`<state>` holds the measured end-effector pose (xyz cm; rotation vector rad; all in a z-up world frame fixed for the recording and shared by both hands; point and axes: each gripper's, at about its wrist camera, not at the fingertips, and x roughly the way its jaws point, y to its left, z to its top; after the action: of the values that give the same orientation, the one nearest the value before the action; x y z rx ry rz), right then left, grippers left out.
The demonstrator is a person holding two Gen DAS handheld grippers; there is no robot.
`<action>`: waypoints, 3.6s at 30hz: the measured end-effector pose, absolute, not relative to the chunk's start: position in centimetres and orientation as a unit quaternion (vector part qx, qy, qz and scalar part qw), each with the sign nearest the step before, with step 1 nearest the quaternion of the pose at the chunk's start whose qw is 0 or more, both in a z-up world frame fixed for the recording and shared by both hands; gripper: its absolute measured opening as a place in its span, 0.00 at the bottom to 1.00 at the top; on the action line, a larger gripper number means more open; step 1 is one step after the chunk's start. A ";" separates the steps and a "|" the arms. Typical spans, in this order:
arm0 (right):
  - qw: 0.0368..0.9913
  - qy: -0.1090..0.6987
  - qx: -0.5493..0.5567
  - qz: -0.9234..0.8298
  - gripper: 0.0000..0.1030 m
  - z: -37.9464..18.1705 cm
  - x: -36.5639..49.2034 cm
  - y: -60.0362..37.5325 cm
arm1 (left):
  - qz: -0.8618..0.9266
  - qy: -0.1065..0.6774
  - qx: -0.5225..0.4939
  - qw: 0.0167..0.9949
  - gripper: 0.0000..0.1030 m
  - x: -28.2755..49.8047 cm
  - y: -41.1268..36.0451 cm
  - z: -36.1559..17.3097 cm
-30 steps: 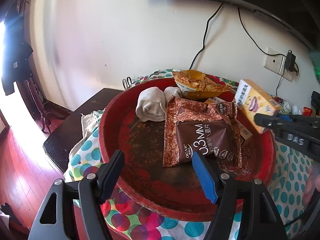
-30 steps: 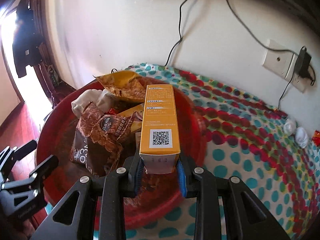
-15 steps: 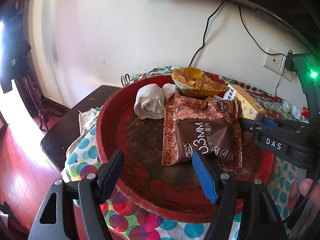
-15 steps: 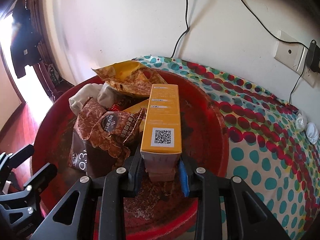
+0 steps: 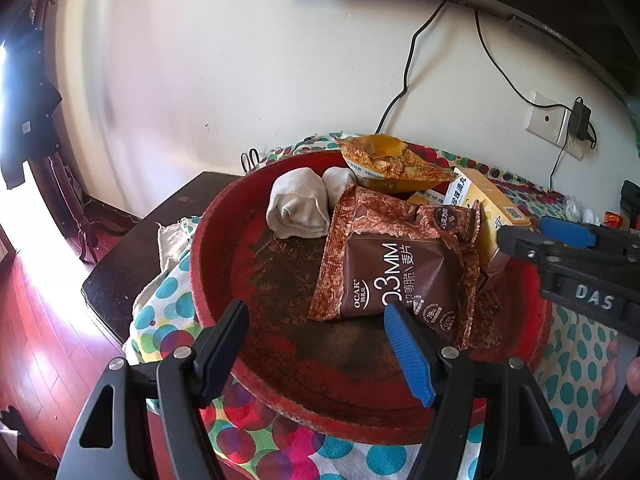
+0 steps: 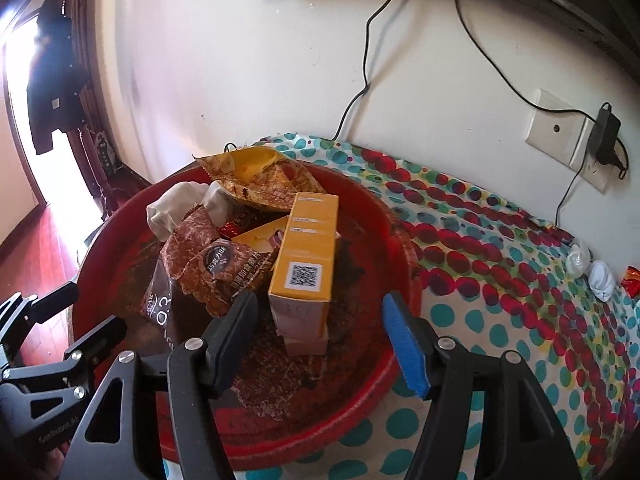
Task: Organize objects
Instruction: 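Release the orange box in the tray and move the right gripper to the socks, then grasp a white sock with the right gripper while the left gripper grasps the other sock, then carry the white sock into the red tray with the left gripper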
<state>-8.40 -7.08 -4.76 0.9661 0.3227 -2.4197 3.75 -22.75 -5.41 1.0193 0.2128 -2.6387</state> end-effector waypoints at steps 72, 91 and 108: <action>0.042 0.055 0.406 -0.911 0.51 -9.7 -18.8 28.5 | -0.901 -0.095 0.402 -0.132 0.70 -28.9 14.6 -3.6; 0.055 0.046 0.431 -0.899 0.54 -10.7 -19.0 28.2 | -0.875 -0.048 0.463 -0.136 0.35 -33.9 16.7 -8.9; 0.048 0.057 0.433 -0.898 0.54 -10.8 -19.1 28.2 | -0.882 -0.015 0.451 -0.137 0.35 -26.0 12.1 -5.6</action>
<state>-19.10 28.22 -10.84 1.3207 0.1724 -2.7398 -25.96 12.14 -5.60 1.5548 -0.0524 -3.0418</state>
